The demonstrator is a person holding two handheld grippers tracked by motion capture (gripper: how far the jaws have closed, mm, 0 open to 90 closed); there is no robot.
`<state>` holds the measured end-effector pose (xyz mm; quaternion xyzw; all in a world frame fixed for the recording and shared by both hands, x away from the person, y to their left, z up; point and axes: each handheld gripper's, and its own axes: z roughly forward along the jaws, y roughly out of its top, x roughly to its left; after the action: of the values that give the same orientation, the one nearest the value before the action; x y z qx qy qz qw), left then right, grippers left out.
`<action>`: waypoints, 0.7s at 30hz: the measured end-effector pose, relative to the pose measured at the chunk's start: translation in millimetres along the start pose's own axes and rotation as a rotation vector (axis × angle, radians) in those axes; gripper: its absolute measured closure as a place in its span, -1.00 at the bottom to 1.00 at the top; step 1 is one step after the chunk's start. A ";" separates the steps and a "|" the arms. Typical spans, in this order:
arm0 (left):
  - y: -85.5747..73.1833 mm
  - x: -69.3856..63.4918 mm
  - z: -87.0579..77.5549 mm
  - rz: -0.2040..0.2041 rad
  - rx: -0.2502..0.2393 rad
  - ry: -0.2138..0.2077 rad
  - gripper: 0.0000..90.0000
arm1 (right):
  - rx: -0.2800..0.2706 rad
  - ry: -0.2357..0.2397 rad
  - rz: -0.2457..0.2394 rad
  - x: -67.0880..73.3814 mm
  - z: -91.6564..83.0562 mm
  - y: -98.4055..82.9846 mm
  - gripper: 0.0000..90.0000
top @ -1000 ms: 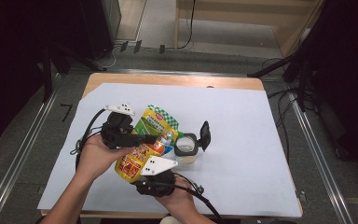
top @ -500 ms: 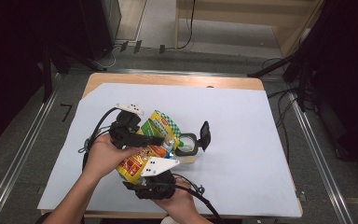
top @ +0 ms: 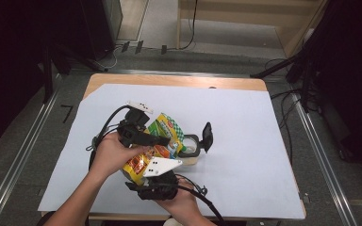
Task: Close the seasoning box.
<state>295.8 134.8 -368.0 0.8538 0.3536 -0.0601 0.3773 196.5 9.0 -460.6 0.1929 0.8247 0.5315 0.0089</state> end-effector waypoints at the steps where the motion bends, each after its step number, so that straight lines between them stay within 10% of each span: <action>1: 1.2 0.0 0.6 -0.003 0.003 0.004 0.56 | 0.000 0.001 -0.003 -0.5 0.0 0.1 0.22; 21: 30.5 5.4 4.1 -0.094 0.084 -0.013 0.55 | 0.003 -0.032 -0.032 -10.7 -6.2 16.0 0.33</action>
<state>320.3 120.8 -354.5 0.8509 0.3881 -0.0980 0.3403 210.0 5.9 -445.9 0.1883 0.8282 0.5270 0.0301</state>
